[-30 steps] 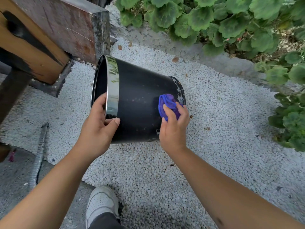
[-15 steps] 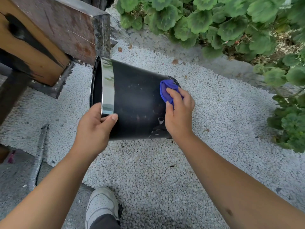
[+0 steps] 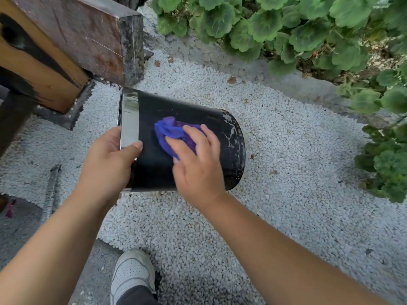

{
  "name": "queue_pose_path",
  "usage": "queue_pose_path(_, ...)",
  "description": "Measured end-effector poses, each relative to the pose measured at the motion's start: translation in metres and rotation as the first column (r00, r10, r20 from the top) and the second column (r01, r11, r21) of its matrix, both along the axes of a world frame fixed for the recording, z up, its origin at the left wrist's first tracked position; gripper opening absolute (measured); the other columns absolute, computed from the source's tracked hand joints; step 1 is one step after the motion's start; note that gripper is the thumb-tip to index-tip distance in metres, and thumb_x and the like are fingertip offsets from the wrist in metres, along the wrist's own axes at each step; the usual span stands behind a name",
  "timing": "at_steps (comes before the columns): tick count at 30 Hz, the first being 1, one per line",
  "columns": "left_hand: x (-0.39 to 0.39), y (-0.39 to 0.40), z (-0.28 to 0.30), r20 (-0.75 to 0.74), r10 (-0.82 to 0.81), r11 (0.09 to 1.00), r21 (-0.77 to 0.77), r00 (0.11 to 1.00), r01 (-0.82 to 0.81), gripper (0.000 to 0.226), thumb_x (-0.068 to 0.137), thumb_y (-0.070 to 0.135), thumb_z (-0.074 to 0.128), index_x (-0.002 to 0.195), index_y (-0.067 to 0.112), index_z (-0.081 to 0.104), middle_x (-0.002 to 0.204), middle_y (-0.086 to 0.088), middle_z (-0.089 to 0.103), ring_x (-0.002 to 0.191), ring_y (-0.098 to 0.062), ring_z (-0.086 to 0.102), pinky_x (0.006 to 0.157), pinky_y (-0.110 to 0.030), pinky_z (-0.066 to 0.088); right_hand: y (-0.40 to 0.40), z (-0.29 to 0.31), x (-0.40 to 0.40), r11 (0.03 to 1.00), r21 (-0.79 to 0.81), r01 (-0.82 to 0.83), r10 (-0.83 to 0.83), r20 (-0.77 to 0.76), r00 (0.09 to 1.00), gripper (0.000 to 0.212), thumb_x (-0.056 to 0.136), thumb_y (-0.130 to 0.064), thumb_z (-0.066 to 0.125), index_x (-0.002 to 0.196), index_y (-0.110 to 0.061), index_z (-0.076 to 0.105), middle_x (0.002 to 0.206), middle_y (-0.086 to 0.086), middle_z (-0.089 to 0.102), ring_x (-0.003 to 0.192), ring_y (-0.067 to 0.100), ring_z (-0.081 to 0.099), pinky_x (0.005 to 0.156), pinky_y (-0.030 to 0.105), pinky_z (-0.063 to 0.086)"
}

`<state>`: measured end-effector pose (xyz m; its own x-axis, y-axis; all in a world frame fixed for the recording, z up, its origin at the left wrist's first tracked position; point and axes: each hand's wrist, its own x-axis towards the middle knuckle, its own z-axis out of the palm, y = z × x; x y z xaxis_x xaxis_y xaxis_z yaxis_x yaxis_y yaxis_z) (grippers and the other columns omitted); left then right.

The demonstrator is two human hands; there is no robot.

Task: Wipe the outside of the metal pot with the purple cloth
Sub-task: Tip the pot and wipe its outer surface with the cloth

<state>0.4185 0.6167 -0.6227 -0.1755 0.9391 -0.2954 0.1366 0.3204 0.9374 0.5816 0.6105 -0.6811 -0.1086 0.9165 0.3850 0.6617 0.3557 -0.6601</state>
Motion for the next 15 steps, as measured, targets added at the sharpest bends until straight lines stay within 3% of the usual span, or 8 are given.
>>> queue_pose_path(5, 0.002, 0.002, 0.001, -0.048, -0.001, 1.0, -0.004, 0.999, 0.001, 0.032, 0.083, 0.015, 0.056, 0.113, 0.016, 0.069, 0.109, -0.004, 0.076, 0.105, -0.027, 0.07, 0.101, -0.053, 0.049, 0.004, -0.023, 0.043, 0.974, -0.147, 0.173, -0.163, 0.078, 0.984, 0.04, 0.085, -0.013, 0.047, 0.122, -0.014, 0.064, 0.133, 0.018, 0.054, 0.126, 0.047, 0.041, 0.111, 0.049, 0.035)
queue_pose_path(7, 0.008, -0.004, 0.002, -0.108, -0.067, 0.997, 0.021, 0.992, 0.07, 0.034, 0.086, 0.018, 0.054, 0.117, 0.019, 0.065, 0.107, 0.004, 0.076, 0.102, -0.018, 0.071, 0.099, -0.045, 0.052, 0.006, -0.028, 0.054, 0.949, -0.205, 0.24, -0.224, 0.099, 0.97, 0.041, 0.086, -0.015, 0.047, 0.124, -0.013, 0.062, 0.134, 0.018, 0.052, 0.128, 0.047, 0.04, 0.109, 0.052, 0.037)
queue_pose_path(9, 0.011, -0.017, -0.002, -0.171, -0.18, 0.979, 0.064, 0.969, 0.193, 0.033, 0.089, 0.023, 0.051, 0.12, 0.028, 0.059, 0.108, 0.019, 0.073, 0.1, -0.001, 0.068, 0.091, -0.023, 0.052, 0.004, -0.032, 0.06, 0.924, -0.251, 0.289, -0.27, 0.106, 0.957, 0.043, 0.088, -0.018, 0.043, 0.126, -0.013, 0.061, 0.136, 0.018, 0.05, 0.13, 0.046, 0.039, 0.108, 0.053, 0.04)
queue_pose_path(11, 0.01, -0.03, -0.006, -0.218, -0.263, 0.951, 0.108, 0.94, 0.291, 0.044, 0.09, 0.032, 0.051, 0.134, 0.03, 0.05, 0.122, 0.024, 0.065, 0.113, 0.003, 0.06, 0.09, -0.012, 0.046, 0.0, -0.036, 0.064, 0.924, -0.247, 0.293, -0.271, 0.121, 0.955, 0.043, 0.088, -0.018, 0.042, 0.126, -0.011, 0.061, 0.136, 0.019, 0.05, 0.13, 0.046, 0.039, 0.107, 0.054, 0.04)
queue_pose_path(15, -0.007, -0.055, -0.022, -0.197, -0.305, 0.922, 0.183, 0.932, 0.341, 0.074, 0.089, 0.038, 0.052, 0.157, 0.025, 0.024, 0.149, 0.01, 0.048, 0.133, -0.013, 0.051, 0.103, -0.024, 0.045, -0.001, -0.041, 0.061, 0.946, -0.197, 0.259, -0.233, 0.146, 0.962, 0.041, 0.088, -0.016, 0.046, 0.125, -0.011, 0.061, 0.133, 0.02, 0.051, 0.128, 0.047, 0.041, 0.108, 0.051, 0.04)
